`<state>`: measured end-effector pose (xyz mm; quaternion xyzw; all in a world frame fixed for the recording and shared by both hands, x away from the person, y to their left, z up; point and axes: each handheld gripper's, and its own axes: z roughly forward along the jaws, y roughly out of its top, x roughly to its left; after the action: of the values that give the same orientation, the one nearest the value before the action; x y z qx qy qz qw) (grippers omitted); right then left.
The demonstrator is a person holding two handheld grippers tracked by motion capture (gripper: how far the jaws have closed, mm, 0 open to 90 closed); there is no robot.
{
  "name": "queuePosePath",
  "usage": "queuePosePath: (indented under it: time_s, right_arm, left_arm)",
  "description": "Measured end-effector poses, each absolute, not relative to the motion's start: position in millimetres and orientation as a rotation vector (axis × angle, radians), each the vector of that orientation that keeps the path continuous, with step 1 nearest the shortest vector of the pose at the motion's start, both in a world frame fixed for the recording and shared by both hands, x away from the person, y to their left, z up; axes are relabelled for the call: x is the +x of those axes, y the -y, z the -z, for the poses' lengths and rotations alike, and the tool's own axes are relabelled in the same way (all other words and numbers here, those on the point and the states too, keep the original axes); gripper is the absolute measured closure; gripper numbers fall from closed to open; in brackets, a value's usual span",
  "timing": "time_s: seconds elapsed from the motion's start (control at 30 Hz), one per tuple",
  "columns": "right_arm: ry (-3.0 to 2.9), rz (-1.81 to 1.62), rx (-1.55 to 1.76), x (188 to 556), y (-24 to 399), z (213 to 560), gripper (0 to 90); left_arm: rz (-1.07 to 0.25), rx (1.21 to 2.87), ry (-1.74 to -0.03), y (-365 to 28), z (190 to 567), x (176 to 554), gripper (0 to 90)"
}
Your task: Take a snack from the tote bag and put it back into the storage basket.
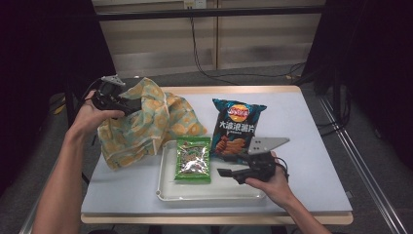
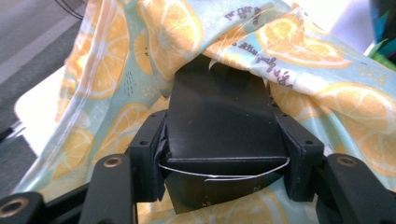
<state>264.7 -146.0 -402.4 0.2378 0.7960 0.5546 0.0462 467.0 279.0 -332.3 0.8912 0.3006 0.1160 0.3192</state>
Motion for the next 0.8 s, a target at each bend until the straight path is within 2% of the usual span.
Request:
queuePosePath:
  time_s: [0.2, 0.47, 0.63, 0.8]
  right_arm:
    - [-2.416, -1.752, 0.681, 298.4, 100.0, 394.9, 51.6]
    - [-2.448, -1.717, 0.642, 345.2, 21.0, 388.7, 42.9]
    - [-2.428, -1.724, 0.738, 372.2, -1.8, 388.2, 34.2]
    - [-2.430, -1.705, 0.784, 388.9, -19.3, 392.0, 31.6]
  left_arm:
    - [-0.263, 2.335, -0.819, -284.9, 347.4, 467.4, 43.3]
    - [-0.234, 2.293, -0.833, -290.4, 353.2, 462.7, 43.3]
    - [-0.243, 2.289, -0.822, -290.3, 352.5, 460.6, 43.3]
    - [-0.224, 2.285, -0.830, -287.1, 352.5, 459.9, 43.3]
